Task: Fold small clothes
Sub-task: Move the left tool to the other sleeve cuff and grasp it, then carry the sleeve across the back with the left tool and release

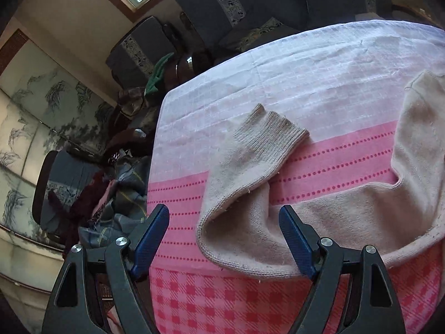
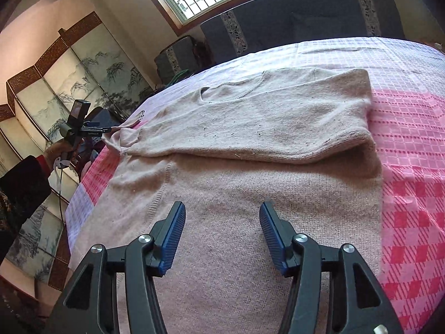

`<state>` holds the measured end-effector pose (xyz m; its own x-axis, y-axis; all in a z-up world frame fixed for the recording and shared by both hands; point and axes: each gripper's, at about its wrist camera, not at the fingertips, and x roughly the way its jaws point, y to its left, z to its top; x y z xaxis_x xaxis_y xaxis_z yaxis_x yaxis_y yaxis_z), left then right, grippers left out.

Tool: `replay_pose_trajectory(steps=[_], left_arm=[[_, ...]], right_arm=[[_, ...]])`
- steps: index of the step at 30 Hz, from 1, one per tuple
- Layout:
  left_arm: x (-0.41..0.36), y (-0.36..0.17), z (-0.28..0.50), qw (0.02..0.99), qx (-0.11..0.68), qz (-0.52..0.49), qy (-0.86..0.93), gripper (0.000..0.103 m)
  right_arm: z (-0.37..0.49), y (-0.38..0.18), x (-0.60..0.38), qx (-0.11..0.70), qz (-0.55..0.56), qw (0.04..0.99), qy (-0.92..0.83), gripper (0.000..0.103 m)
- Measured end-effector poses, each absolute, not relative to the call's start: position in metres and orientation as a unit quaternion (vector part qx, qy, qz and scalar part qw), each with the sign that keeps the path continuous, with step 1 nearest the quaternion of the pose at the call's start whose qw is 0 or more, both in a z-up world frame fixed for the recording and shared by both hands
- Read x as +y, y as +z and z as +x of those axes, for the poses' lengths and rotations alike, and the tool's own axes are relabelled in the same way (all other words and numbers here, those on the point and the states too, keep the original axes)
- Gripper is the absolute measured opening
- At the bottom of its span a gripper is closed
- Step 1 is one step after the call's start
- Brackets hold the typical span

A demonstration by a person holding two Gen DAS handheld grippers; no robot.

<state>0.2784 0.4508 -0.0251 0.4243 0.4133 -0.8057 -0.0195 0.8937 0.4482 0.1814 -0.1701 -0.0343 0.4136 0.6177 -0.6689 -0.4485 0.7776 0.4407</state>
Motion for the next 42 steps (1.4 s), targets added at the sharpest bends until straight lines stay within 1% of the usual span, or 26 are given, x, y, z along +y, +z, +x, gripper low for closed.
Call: replay_pose_trajectory(steps=[1,3,4,5,6,7,9,14,19,22,23,25,26,28,29,30,32,33,36,40,42], left_arm=[[0.453,-0.032,0.281,0.818,0.525,0.194,0.129,0.081],[0.463,-0.043,0.287,0.818,0.528,0.188,0.131,0.074],[0.469,-0.046,0.289,0.820,0.531,0.167,0.130,0.052],[0.478,-0.048,0.290,0.823,0.535,0.137,0.135,0.018],[0.487,-0.049,0.292,0.826,0.536,0.102,0.145,0.011],[0.493,-0.046,0.291,0.833,0.526,0.072,0.155,0.011],[0.484,-0.026,0.281,0.864,0.475,0.040,0.164,0.011],[0.432,0.056,0.243,0.934,0.330,-0.078,0.114,0.011],[0.331,0.126,0.233,0.962,0.242,-0.126,0.007,0.011],[0.255,0.141,0.215,0.976,0.184,-0.105,-0.051,0.011],[0.232,0.136,0.211,0.977,0.174,-0.101,-0.065,0.011],[0.189,0.108,0.208,0.975,0.174,-0.098,-0.101,0.011],[0.168,0.087,0.210,0.970,0.185,-0.094,-0.125,0.012],[0.129,0.043,0.214,0.961,0.216,-0.073,-0.157,0.012],[0.114,0.021,0.216,0.954,0.235,-0.068,-0.172,0.012],[0.102,0.002,0.218,0.948,0.255,-0.065,-0.182,0.012],[0.090,-0.022,0.224,0.927,0.299,-0.086,-0.209,0.012],[0.091,-0.023,0.224,0.921,0.301,-0.105,-0.224,0.012],[0.105,-0.019,0.207,0.923,0.262,-0.147,-0.240,0.012],[0.119,-0.027,0.210,0.904,0.274,-0.202,-0.259,0.012],[0.123,-0.029,0.209,0.899,0.273,-0.213,-0.267,0.012]], right_arm=[[0.181,-0.034,-0.172,0.437,0.101,0.835,0.318,0.054],[0.183,-0.036,-0.175,0.439,0.112,0.834,0.316,0.057],[0.184,-0.037,-0.177,0.441,0.118,0.832,0.315,0.058],[0.185,-0.038,-0.179,0.444,0.124,0.830,0.314,0.059],[0.187,-0.039,-0.180,0.446,0.129,0.829,0.311,0.060],[0.189,-0.040,-0.181,0.449,0.133,0.828,0.309,0.060],[0.190,-0.040,-0.181,0.450,0.135,0.827,0.309,0.061],[0.190,-0.041,-0.179,0.451,0.134,0.824,0.317,0.065],[0.189,-0.040,-0.180,0.447,0.135,0.826,0.315,0.065],[0.188,-0.039,-0.181,0.442,0.138,0.828,0.316,0.065],[0.189,-0.038,-0.181,0.442,0.141,0.827,0.319,0.066],[0.190,-0.035,-0.183,0.435,0.169,0.819,0.333,0.067],[0.192,-0.035,-0.184,0.429,0.206,0.805,0.354,0.068],[0.198,-0.039,-0.183,0.428,0.285,0.765,0.387,0.073],[0.202,-0.041,-0.178,0.431,0.311,0.746,0.401,0.079],[0.206,-0.043,-0.173,0.433,0.328,0.732,0.412,0.082],[0.213,-0.048,-0.164,0.440,0.349,0.712,0.421,0.083],[0.216,-0.050,-0.158,0.446,0.358,0.699,0.430,0.083],[0.227,-0.057,-0.148,0.455,0.383,0.682,0.425,0.083],[0.243,-0.066,-0.139,0.442,0.469,0.637,0.424,0.084],[0.251,-0.067,-0.127,0.439,0.493,0.617,0.428,0.086]])
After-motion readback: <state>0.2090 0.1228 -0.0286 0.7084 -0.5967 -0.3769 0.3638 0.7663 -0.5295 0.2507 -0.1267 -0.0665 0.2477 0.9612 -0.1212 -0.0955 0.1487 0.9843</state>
